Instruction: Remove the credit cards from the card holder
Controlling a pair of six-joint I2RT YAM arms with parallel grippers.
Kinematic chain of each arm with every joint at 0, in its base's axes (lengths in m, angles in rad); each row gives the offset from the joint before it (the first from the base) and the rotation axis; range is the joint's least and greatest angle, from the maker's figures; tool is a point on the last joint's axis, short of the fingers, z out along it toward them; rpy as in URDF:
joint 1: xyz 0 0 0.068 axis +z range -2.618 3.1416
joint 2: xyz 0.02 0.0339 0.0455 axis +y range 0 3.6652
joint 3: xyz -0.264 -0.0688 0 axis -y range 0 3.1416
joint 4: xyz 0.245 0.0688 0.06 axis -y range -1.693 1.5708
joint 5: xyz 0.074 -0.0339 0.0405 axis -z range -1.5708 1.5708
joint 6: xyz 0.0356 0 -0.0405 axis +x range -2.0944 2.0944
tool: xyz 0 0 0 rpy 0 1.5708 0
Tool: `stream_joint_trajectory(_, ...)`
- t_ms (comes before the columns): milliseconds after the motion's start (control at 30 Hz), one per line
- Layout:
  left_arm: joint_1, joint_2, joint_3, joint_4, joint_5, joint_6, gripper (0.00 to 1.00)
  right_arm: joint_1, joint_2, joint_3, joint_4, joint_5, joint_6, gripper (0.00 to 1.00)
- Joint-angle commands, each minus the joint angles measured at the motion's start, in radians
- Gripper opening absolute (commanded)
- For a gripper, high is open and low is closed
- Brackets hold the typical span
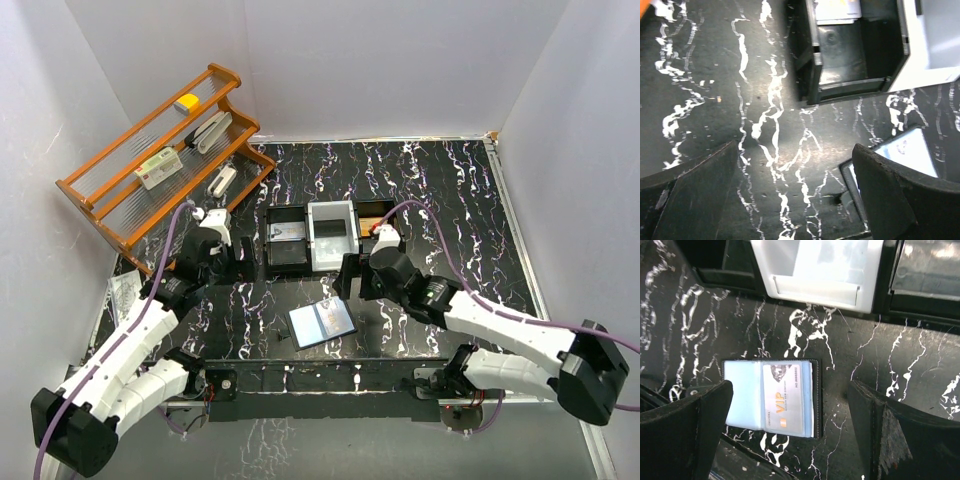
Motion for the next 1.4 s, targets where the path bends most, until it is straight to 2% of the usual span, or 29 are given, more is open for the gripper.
stream_joint_trajectory(0, 0.007, 0.007, -0.003, 0.071, 0.172, -0.100, 0.93, 0.000, 0.083, 0.064, 0.012, -0.034, 0.032, 0.98)
stream_joint_trajectory(167, 0.005, 0.022, -0.019, 0.214, 0.363, -0.302, 0.85, -0.003, 0.153, 0.067, 0.021, -0.108, 0.096, 0.95)
stream_joint_trajectory(267, -0.010, 0.058, -0.028, 0.290, 0.432, -0.372, 0.82, -0.004, 0.166, 0.046, 0.057, -0.154, 0.128, 0.94)
stream_joint_trajectory(467, -0.086, 0.125, 0.013, 0.265, 0.383, -0.387, 0.78, -0.009, 0.159, 0.014, 0.114, -0.154, 0.176, 0.88)
stream_joint_trajectory(600, -0.145, 0.168, 0.005, 0.304, 0.373, -0.432, 0.72, -0.011, 0.149, 0.034, 0.088, -0.135, 0.177, 0.81)
stream_joint_trajectory(700, -0.213, 0.194, -0.003, 0.321, 0.313, -0.468, 0.70, -0.011, 0.130, 0.029, 0.082, -0.132, 0.168, 0.76)
stream_joint_trajectory(833, -0.271, 0.206, -0.034, 0.381, 0.263, -0.535, 0.69, -0.012, 0.109, 0.028, 0.061, -0.133, 0.145, 0.75)
stream_joint_trajectory(1000, -0.291, 0.214, -0.042, 0.369, 0.263, -0.536, 0.65, -0.011, 0.105, 0.036, 0.037, -0.166, 0.136, 0.74)
stream_joint_trajectory(1267, -0.293, 0.236, -0.114, 0.469, 0.302, -0.597, 0.63, -0.011, 0.146, 0.072, -0.032, -0.194, 0.166, 0.73)
stream_joint_trajectory(1367, -0.299, 0.257, -0.115, 0.472, 0.305, -0.603, 0.62, -0.011, 0.151, 0.053, -0.014, -0.230, 0.189, 0.68)
